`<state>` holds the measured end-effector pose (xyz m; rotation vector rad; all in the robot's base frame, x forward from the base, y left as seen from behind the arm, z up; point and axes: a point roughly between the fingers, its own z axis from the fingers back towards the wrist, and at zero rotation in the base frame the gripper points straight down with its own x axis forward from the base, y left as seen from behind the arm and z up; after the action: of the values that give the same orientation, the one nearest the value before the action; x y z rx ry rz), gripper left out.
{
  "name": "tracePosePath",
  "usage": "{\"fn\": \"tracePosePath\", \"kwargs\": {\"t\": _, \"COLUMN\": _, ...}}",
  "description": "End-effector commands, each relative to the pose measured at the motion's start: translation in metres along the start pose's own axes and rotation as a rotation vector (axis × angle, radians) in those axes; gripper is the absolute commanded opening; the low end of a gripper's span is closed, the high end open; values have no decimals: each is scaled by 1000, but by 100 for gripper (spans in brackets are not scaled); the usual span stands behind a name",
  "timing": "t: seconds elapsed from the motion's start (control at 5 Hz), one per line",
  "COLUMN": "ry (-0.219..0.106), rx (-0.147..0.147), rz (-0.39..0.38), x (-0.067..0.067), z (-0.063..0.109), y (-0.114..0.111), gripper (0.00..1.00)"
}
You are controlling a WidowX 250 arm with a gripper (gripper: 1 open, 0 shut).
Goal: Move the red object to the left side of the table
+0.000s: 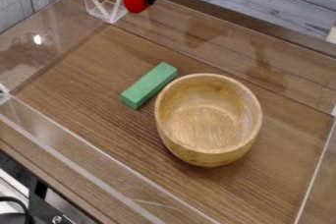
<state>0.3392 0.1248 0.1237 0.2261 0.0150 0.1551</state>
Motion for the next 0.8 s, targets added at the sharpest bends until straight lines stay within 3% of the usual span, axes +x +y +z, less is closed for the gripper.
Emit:
{"fn": "tracePosePath", "kwargs": {"t": 0.0, "ry": -53, "rx": 5, "rz": 47, "x": 11, "z": 14, "y": 20, "gripper": 0}}
{"fn": "tracePosePath", "kwargs": {"t": 0.6, "ry": -39, "rx": -19, "rz": 74, "x": 28, "z": 7, "y": 22, "gripper": 0}}
